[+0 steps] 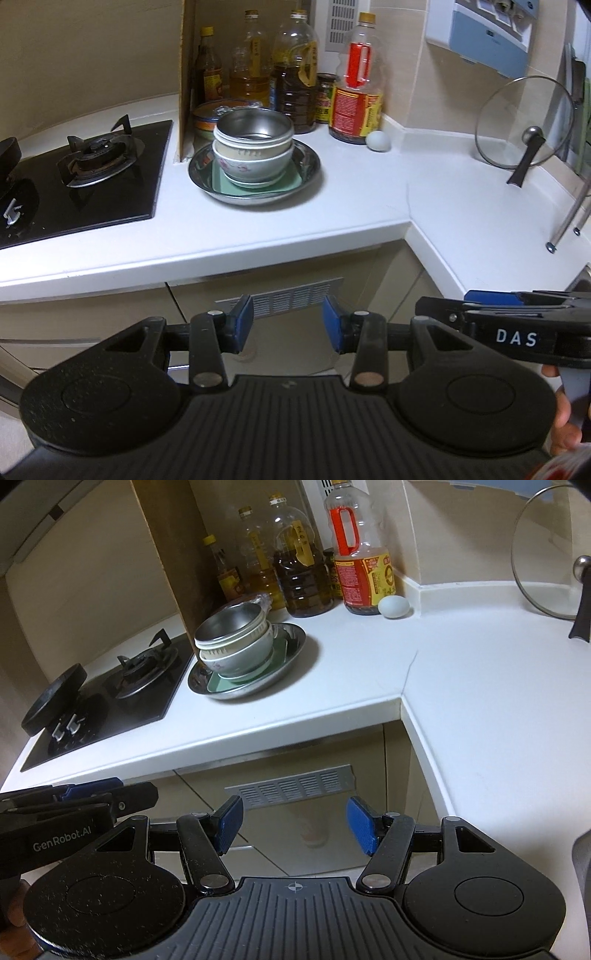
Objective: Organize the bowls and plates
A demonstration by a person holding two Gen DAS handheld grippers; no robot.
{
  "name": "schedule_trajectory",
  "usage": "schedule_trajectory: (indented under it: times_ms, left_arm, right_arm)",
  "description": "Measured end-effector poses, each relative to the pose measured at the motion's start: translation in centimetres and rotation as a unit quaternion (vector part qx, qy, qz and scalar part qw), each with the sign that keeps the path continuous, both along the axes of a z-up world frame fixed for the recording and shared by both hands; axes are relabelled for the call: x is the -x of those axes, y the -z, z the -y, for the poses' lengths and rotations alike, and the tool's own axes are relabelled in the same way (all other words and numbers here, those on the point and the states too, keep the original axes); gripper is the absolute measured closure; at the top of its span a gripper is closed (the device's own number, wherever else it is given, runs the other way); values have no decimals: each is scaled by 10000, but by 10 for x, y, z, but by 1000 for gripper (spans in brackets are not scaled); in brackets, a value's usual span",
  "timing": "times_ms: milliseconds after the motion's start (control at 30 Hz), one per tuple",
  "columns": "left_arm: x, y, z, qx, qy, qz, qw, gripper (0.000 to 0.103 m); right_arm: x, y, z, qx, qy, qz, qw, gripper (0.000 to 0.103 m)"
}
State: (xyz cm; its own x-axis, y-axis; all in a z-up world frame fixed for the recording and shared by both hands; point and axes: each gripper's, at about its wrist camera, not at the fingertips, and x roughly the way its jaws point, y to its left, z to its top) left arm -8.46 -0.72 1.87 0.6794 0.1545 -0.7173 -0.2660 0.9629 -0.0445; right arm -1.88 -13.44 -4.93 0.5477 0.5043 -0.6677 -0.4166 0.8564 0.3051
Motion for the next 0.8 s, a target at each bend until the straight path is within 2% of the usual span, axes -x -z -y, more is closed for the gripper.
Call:
schedule_trajectory:
  times_ms: [800]
  left_arm:
    - [24, -2, 8, 102, 124, 104, 9998, 65]
  right_arm:
    - [25, -3, 7, 90, 49, 122, 9999, 41]
